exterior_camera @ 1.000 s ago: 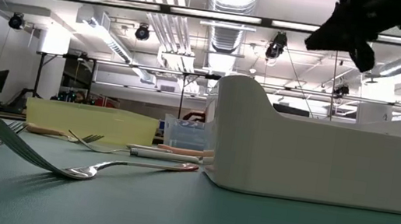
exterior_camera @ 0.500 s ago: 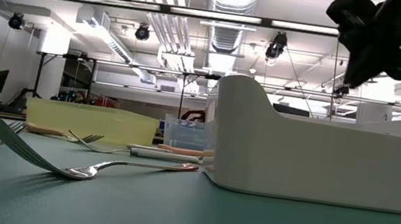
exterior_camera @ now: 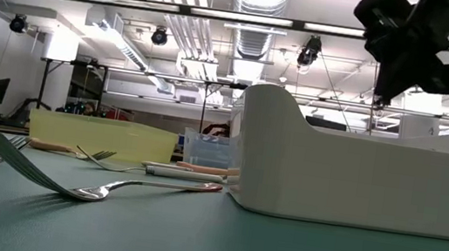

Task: Sort silverware by color (type)
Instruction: Put the light orange into the yellow bin

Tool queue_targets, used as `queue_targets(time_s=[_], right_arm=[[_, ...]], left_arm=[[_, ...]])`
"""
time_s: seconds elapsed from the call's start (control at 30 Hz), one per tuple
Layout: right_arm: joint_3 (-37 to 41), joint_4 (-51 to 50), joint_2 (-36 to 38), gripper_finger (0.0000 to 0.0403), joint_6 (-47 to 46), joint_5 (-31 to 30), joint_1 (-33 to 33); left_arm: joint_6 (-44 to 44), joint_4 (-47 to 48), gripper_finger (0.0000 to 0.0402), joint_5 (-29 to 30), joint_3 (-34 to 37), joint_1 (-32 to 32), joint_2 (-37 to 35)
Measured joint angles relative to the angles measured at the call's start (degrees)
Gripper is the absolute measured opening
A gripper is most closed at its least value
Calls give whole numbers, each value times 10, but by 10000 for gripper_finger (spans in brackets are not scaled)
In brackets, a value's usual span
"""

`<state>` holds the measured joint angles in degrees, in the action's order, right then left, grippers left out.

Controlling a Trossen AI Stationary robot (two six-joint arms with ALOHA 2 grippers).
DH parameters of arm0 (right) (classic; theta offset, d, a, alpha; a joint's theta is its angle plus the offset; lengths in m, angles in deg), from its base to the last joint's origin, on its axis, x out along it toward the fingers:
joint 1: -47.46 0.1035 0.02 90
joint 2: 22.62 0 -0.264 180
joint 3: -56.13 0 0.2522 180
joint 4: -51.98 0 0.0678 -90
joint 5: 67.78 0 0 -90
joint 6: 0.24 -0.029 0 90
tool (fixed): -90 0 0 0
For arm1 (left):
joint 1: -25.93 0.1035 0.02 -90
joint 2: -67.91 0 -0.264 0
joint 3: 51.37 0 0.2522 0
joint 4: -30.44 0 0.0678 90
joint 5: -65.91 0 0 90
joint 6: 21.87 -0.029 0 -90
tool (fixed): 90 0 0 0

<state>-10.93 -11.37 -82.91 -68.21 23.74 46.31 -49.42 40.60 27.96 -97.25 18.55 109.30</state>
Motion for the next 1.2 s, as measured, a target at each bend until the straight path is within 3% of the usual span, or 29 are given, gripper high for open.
queue_targets(time_s=[0.23, 0.33, 0.5, 0.67, 0.77, 1.2], right_arm=[[0, 51, -45, 47, 0, -31, 0], [0, 38, -72, 47, -13, 18, -5], [0, -78, -115, 47, -41, 80, -8], [0, -275, -140, 47, -41, 84, -12], [1, -343, -145, 47, -40, 67, -15], [41, -333, -138, 44, -16, 34, -22]], left_arm=[[0, -5, 123, 0, 0, 0, 0], [0, -6, 123, 0, 0, 0, 0], [0, -7, 123, 0, 0, 0, 0], [0, -7, 123, 0, 0, 0, 0], [0, -7, 123, 0, 0, 0, 0], [0, -16, 123, 0, 0, 0, 0]])
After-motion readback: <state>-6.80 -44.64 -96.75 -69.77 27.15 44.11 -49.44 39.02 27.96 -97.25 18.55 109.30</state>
